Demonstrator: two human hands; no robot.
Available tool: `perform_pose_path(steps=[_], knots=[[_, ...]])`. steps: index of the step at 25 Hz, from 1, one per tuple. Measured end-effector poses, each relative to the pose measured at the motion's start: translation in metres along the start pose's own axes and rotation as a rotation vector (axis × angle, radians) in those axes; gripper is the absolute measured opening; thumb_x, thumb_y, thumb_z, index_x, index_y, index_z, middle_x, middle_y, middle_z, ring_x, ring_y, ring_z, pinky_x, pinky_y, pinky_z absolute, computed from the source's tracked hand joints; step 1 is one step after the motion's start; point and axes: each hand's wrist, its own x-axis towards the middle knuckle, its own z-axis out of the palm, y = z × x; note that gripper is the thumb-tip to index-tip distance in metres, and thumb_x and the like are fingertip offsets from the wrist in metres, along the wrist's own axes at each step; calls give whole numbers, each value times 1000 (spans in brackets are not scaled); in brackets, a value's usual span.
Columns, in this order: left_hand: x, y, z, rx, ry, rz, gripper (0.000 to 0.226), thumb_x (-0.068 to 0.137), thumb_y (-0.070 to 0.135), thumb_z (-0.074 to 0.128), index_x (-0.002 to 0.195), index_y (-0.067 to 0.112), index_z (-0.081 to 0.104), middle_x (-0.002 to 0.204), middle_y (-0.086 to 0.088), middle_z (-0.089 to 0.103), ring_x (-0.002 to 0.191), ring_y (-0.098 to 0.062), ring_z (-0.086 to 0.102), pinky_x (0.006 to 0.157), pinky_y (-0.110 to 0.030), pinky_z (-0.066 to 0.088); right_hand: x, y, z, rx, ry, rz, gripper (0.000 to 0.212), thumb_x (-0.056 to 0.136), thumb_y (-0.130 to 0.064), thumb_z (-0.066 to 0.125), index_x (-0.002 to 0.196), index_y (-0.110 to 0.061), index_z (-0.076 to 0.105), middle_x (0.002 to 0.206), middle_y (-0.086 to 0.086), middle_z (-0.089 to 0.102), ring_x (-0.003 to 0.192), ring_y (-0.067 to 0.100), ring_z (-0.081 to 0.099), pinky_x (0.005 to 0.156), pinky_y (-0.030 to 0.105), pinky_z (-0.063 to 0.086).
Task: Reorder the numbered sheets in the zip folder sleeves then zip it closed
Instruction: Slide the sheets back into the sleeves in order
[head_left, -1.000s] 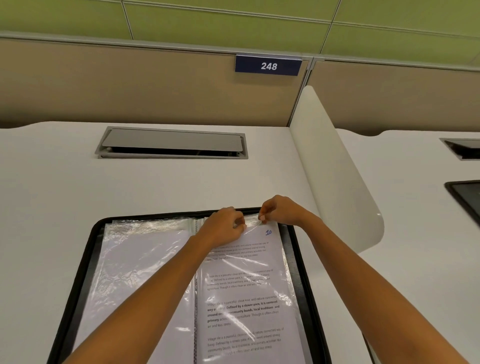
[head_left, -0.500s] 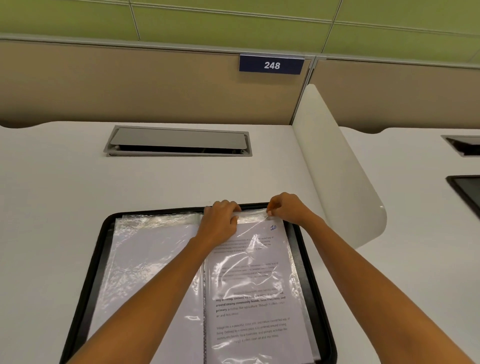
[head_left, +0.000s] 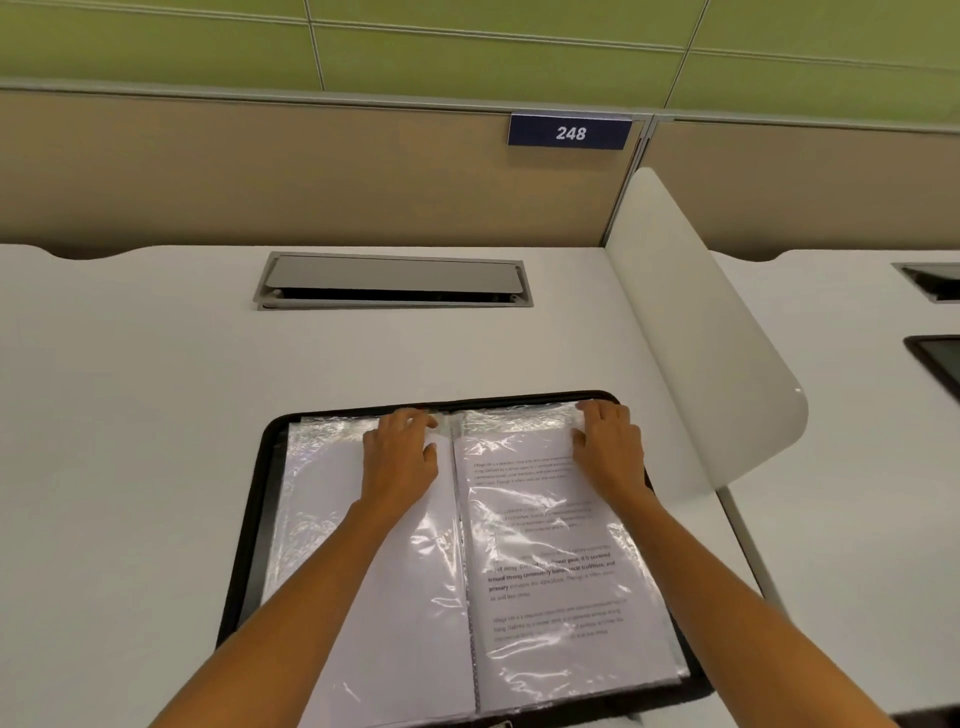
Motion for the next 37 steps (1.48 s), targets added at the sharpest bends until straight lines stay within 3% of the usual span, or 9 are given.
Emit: perform_pose_path(steps=[4, 8, 12, 16, 21, 26, 30, 33, 37], knots=[[-18, -30, -10, 66, -15, -33, 30, 92, 22, 57, 122, 19, 58, 130, -2, 53, 123, -25, 45, 102, -40, 30, -33, 1, 14, -80, -89, 26, 38, 98, -25, 45, 136, -17, 49, 148, 6, 41, 135, 29, 37, 100, 47, 39], [-32, -64, -22, 91, 28, -102, 31, 90, 25, 60, 119, 15, 61, 128, -6, 57, 120, -29, 48, 97, -47, 36, -50, 1, 8, -57, -33, 165, 42, 101, -23, 37, 143, -15, 41, 156, 8, 29, 145, 29, 23, 107, 50, 33], [-49, -90, -29, 150, 58, -163, 38, 89, 32, 63, 122, 13, 61, 135, -11, 52, 124, -34, 45, 96, -52, 36, -82, -43, 16, -12, -43, 36, 48, 103, -32, 31, 150, -20, 31, 160, 6, 21, 148, 26, 15, 117, 49, 24], [-63, -106, -37, 100, 58, -363, 58, 88, 44, 61, 133, 10, 48, 144, -20, 37, 128, -39, 36, 101, -52, 31, -119, -104, 36, 32, -132, -134, 61, 98, -53, 10, 153, -29, 20, 162, 1, 9, 150, 24, 6, 118, 47, 13], [-78, -120, -57, 105, -32, -523, 75, 89, 56, 53, 139, 4, 35, 136, -22, 39, 124, -37, 37, 100, -47, 35, -131, -111, 50, 1, -162, -96, 70, 92, -59, -3, 155, -31, 11, 163, 2, 5, 150, 24, 1, 119, 47, 5], [-80, -134, -74, -23, -186, -639, 79, 87, 61, 53, 139, 5, 33, 137, -21, 42, 124, -38, 44, 101, -48, 41, -139, -151, 37, 126, -113, -41, 53, 102, -40, 34, 150, -19, 30, 160, 8, 20, 146, 28, 18, 116, 44, 23], [-71, -151, -89, -489, -291, -811, 90, 85, 60, 59, 146, 2, 26, 145, -20, 40, 128, -38, 44, 105, -47, 42, -157, -188, 40, 123, -158, -61, 46, 100, -41, 41, 141, -20, 43, 152, 5, 34, 131, 29, 35, 100, 41, 40], [-71, -148, -106, -762, -221, -814, 70, 90, 44, 63, 139, 0, 41, 138, -18, 49, 120, -35, 50, 97, -42, 47, -152, -192, 39, 165, -216, -22, 48, 97, -44, 46, 138, -18, 47, 149, 3, 38, 128, 30, 35, 99, 42, 41], [-77, -122, -126, -914, -101, -626, 43, 95, 36, 58, 127, 8, 56, 123, -7, 59, 105, -23, 55, 87, -33, 46, -143, -191, 22, 484, -352, 89, 55, 95, -48, 50, 141, -18, 46, 146, 1, 40, 137, 29, 28, 109, 40, 29]])
